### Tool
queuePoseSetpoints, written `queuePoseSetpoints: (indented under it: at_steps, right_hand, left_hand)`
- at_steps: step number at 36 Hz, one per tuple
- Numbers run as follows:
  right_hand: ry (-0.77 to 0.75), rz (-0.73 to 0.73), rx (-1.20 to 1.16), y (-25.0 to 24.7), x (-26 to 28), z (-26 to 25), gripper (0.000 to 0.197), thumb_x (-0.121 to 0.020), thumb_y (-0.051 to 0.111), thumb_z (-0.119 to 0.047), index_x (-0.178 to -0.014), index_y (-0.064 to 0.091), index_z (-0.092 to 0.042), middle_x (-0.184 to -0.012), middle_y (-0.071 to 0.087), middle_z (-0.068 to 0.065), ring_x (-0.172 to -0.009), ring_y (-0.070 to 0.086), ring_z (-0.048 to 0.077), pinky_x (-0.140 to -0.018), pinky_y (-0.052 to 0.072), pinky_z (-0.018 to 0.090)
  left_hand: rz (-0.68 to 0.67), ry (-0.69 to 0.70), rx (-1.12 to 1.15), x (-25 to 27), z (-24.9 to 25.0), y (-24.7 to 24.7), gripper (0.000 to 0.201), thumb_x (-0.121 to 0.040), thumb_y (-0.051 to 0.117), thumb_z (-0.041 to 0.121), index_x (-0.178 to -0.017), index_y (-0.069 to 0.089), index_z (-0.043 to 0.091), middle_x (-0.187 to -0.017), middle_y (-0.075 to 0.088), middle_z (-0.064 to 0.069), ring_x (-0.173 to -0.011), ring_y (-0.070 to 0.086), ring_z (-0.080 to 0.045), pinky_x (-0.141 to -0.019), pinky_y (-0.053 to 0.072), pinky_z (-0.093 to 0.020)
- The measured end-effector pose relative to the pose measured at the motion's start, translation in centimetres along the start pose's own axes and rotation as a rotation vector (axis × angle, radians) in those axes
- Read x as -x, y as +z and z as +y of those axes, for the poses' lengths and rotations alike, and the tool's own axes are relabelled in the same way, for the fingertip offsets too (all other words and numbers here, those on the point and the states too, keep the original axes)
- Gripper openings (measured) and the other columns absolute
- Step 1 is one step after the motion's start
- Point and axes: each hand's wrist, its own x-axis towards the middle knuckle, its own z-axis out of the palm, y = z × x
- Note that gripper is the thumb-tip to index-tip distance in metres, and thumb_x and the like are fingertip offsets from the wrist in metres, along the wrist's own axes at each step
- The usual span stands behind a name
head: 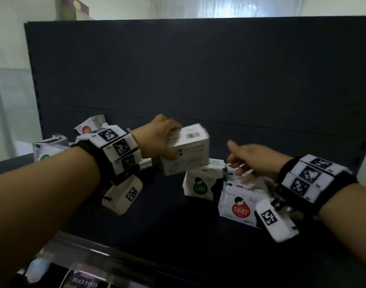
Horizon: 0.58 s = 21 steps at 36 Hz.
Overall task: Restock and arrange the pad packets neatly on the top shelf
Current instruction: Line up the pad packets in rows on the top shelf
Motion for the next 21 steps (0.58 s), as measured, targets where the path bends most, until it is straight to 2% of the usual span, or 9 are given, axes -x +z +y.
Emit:
queuePoseSetpoints:
  at_steps: [3, 6, 8, 9, 12, 14, 17, 19, 21]
  right_hand:
    - [0.136, -0.15, -0.514, -0.3, 0.3, -0.9, 0.09, -0.074, 0.034, -0.082, -0.113, 0.059, -0.004, -0.092, 0.072, 0.018, -0.077, 0.073, 0.029, -0.063, 0.06, 0.039]
    - [0.076, -0.293, -0.762, -0.8, 0.4, -1.5, 0.104, -0.063, 0.026, -0.087, -0.124, 0.058, -0.009, -0.108, 0.07, 0.02, -0.093, 0.071, 0.034, -0.07, 0.058, 0.039]
    - [-0.033, -0.386, -0.908, -1.0, 0.7, -1.9, 0.097, -0.07, 0.024, -0.086, -0.127, 0.06, -0.016, -0.124, 0.064, 0.018, -0.111, 0.064, 0.034, -0.088, 0.054, 0.044]
    - [-0.08, -0.411, -0.966, -1.0, 1.0, -2.1, 0.088, -0.076, 0.03, -0.081, -0.127, 0.061, -0.017, -0.128, 0.062, 0.017, -0.115, 0.061, 0.034, -0.092, 0.052, 0.046]
    - [-0.149, -0.317, -0.958, -1.1, 1.7, -2.3, 0.059, -0.084, 0.054, -0.056, -0.128, 0.06, -0.016, -0.131, 0.06, 0.018, -0.112, 0.061, 0.031, -0.096, 0.049, 0.049]
    - [-0.16, -0.225, -0.907, -1.1, 1.6, -2.1, 0.057, -0.082, 0.062, -0.046, -0.128, 0.059, -0.013, -0.126, 0.063, 0.018, -0.112, 0.061, 0.031, -0.097, 0.048, 0.05]
    - [-0.148, -0.118, -0.838, -1.1, 1.4, -1.6, 0.049, -0.081, 0.066, -0.035, -0.119, 0.063, -0.005, -0.114, 0.069, 0.017, -0.1, 0.067, 0.028, -0.079, 0.058, 0.041]
    - [-0.146, -0.057, -0.743, -0.9, 1.2, -1.1, 0.039, -0.082, 0.068, -0.03, -0.109, 0.067, -0.002, -0.11, 0.07, 0.017, -0.097, 0.066, 0.029, -0.081, 0.057, 0.042]
    - [-0.165, -0.066, -0.596, -0.4, 1.0, -1.0, 0.022, -0.084, 0.069, -0.027, -0.09, 0.071, -0.007, -0.096, 0.07, 0.015, -0.086, 0.065, 0.027, -0.075, 0.056, 0.039]
  left_hand:
    - [0.253, 0.256, -0.064, 0.2, 2.8, 0.1, 0.07, -0.07, 0.077, 0.028, -0.131, 0.045, 0.015, -0.118, 0.037, -0.002, -0.11, 0.043, -0.018, -0.091, 0.037, -0.022]
    - [0.591, 0.541, -0.351, 0.3, 4.2, 1.2, 0.059, -0.071, 0.074, 0.021, -0.124, 0.053, 0.007, -0.116, 0.05, -0.012, -0.107, 0.049, -0.028, -0.088, 0.045, -0.033]
    - [0.749, 0.716, -0.508, -0.1, 4.2, 2.1, 0.045, -0.083, 0.059, 0.023, -0.124, 0.046, 0.011, -0.115, 0.045, -0.008, -0.106, 0.046, -0.025, -0.097, 0.041, -0.038]
    - [0.793, 0.784, -0.552, -0.3, 3.9, 2.5, 0.039, -0.088, 0.051, 0.023, -0.125, 0.043, 0.012, -0.115, 0.041, -0.007, -0.107, 0.044, -0.024, -0.102, 0.038, -0.039]
    - [0.811, 0.881, -0.594, -0.9, 3.0, 3.4, 0.041, -0.091, 0.053, 0.028, -0.127, 0.039, 0.014, -0.122, 0.039, -0.007, -0.116, 0.043, -0.026, -0.11, 0.03, -0.042]
    - [0.745, 0.865, -0.565, -1.1, 2.4, 3.7, 0.059, -0.087, 0.058, 0.048, -0.131, 0.036, 0.016, -0.131, 0.036, -0.008, -0.126, 0.038, -0.028, -0.112, 0.028, -0.044]
    - [0.657, 0.696, -0.403, -1.1, 1.4, 3.3, 0.088, -0.072, 0.058, 0.073, -0.134, 0.035, 0.015, -0.137, 0.035, -0.009, -0.133, 0.033, -0.028, -0.111, 0.029, -0.045]
    - [0.648, 0.535, -0.338, -1.2, 0.5, 2.6, 0.088, -0.071, 0.055, 0.075, -0.131, 0.044, 0.011, -0.133, 0.045, -0.014, -0.129, 0.04, -0.031, -0.106, 0.036, -0.046]
    - [0.619, 0.349, -0.317, -1.5, -0.7, 1.9, 0.079, -0.077, 0.05, 0.07, -0.128, 0.052, 0.009, -0.127, 0.051, -0.016, -0.122, 0.046, -0.033, -0.099, 0.041, -0.047]
